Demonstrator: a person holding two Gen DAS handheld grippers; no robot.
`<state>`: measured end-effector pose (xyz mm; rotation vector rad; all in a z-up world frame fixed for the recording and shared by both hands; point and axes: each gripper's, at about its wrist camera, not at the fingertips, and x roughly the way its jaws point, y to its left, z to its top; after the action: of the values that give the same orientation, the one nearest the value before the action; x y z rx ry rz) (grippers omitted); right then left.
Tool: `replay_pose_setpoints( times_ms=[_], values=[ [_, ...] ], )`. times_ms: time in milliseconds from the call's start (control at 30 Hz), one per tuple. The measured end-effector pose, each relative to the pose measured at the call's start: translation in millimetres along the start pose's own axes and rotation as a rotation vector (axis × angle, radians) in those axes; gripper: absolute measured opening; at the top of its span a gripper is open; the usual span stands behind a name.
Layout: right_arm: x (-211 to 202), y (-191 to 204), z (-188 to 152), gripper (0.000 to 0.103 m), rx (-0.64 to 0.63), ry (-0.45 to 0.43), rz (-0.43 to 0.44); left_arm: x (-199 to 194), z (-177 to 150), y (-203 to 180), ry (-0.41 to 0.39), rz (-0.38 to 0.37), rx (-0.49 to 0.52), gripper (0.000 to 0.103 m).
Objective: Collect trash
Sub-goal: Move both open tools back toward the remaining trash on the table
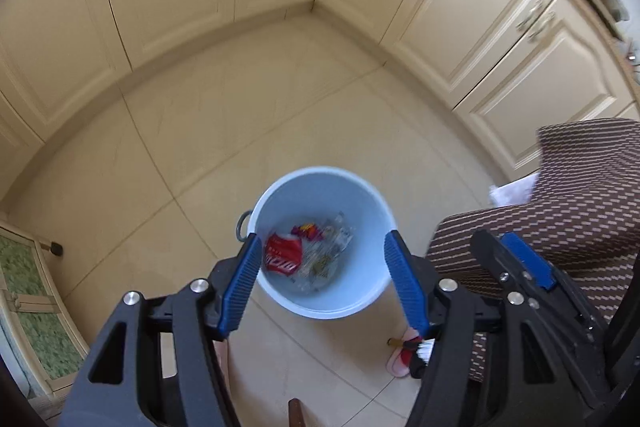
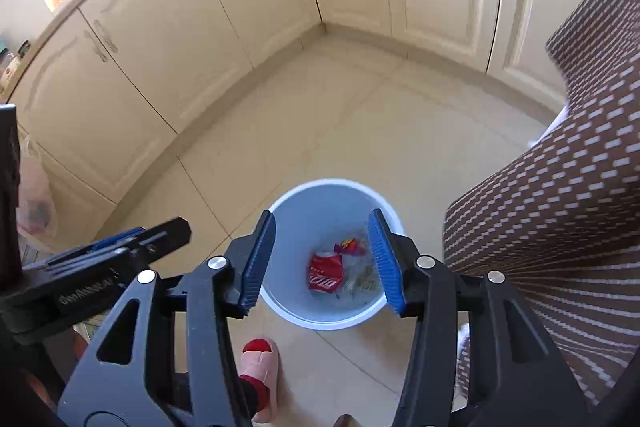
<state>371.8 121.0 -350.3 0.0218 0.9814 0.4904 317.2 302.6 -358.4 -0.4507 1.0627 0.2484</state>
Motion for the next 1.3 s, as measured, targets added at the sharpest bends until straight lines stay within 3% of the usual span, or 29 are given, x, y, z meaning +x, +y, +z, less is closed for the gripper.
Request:
replay_pose_setpoints(
  times_ms=[300, 467, 733, 1000, 1300],
  values=[
    [-139.1, 10.9, 1.0, 0.054, -0.061, -0.224, -0.042, -141.3, -18.6, -70.5, -0.24, -0.055, 0.124, 0.067],
    [-232.8, -11.1, -9.4, 0.06, -0.035, -0.374, -0.092, -207.9, -38.6, -119.8, -0.359, -0.09, 0.214, 0.073],
    [-349.1, -51.8, -35.8, 0.068, 0.013, -0.549, -0.173, -276.6, -73.0, -194.4, -0.462, -0.167, 0.36, 0.076],
    [-418.5, -117.9, -76.5, 0.074, 0.12, -0.624, -0.292, -297.0, -112.8, -264.1, -0.462, -0.253, 0.515, 0.077],
    [-453.1, -209.7, -123.6, 0.078, 0.283, -0.61, -0.488, -267.8, -149.5, -333.9, -0.339, -0.327, 0.656, 0.077]
  ],
)
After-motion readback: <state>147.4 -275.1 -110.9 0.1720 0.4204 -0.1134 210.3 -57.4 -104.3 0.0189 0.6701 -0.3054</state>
